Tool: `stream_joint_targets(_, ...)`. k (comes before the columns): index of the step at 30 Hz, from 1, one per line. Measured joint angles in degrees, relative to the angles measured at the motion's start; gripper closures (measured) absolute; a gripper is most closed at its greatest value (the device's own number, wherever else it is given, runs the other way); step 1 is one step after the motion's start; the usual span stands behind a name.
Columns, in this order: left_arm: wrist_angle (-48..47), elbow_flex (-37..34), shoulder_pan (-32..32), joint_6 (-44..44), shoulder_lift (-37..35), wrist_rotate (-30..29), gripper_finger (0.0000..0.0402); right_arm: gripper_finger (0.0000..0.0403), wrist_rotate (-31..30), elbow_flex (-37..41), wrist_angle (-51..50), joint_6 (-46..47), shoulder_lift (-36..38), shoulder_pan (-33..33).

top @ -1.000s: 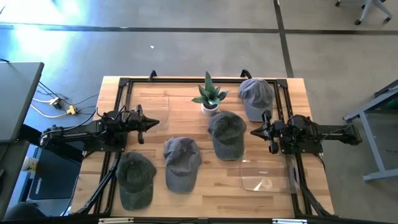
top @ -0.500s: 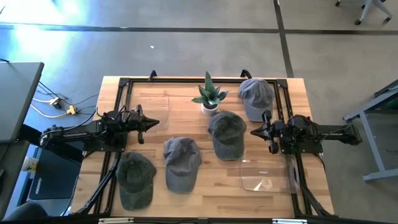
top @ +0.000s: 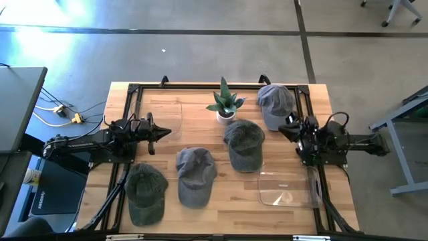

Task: Pick & Place hat
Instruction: Put the right black cap into the right transparent bin

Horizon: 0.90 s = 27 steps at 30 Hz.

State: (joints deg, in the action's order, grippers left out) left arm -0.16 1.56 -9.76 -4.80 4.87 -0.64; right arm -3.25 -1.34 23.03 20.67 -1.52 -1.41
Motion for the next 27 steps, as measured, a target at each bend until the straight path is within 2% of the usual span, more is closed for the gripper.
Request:
stream_joint_targets(5, 0.0, 0.0, 0.01, 0.0, 0.0, 0.0, 0.04, 0.0391, -5.51, -6.14, -3.45, -0.6, -6.68, -0.11)
stream_joint_targets(11, 0.0, 0.0, 0.01, 0.0, 0.0, 0.0, 0.04, 0.0371, -8.22, -21.43, -29.66, -2.38, -20.95, -2.79)
stream_joint_targets(14, 0.0, 0.0, 0.02, 0.0, 0.0, 0.0, 0.04, 0.0336, -4.09, -29.65, -41.39, -7.39, -29.59, -6.13)
stream_joint_targets(18, 0.0, 0.0, 0.01, 0.0, 0.0, 0.0, 0.04, 0.0272, 4.73, -37.02, -51.61, -15.66, -40.78, -12.16)
stream_joint_targets(23, -0.01, 0.0, 0.01, 0.0, 0.0, 0.0, 0.04, 0.0184, 15.74, -41.39, -54.42, -24.21, -53.14, -20.38)
stream_joint_targets(27, 0.0, 0.0, 0.02, 0.0, 0.0, 0.0, 0.04, 0.013, 17.73, -44.97, -57.31, -29.24, -62.59, -24.88)
